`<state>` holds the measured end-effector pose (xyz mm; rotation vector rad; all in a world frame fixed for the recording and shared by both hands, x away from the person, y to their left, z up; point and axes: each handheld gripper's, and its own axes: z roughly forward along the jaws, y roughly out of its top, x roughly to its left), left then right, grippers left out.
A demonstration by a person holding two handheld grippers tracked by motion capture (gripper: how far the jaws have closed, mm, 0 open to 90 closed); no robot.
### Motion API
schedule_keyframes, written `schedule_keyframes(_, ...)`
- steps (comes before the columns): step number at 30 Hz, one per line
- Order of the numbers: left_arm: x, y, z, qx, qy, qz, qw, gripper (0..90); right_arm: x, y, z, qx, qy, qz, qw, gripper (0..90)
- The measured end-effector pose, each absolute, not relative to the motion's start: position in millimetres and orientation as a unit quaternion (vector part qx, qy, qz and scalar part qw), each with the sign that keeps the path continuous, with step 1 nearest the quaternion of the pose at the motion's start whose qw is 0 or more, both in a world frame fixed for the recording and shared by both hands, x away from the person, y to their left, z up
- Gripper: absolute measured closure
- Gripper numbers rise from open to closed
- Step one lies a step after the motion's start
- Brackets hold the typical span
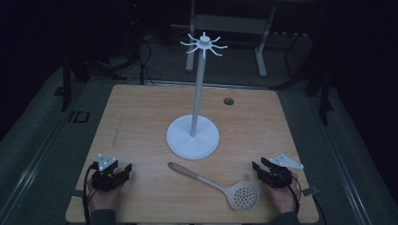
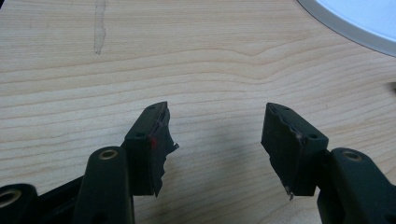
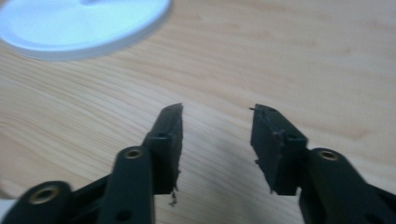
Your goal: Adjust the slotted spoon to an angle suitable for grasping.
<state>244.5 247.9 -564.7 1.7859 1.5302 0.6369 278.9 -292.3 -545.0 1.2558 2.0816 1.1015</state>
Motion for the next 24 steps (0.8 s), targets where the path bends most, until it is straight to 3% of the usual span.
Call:
schedule_keyframes(13,243.7,247.9,-564.8,0.687,0.590,0.246,0.346,42.1,268.1,-264.0,-499.8,0.422,0.769,0.405,0.260,58.7)
schedule_keyframes(24,243.8,248.0,-564.3,0.685,0.591,0.246,0.347,42.1,272.5,-242.5,-463.8,0.390,0.782,0.412,0.258,49.1)
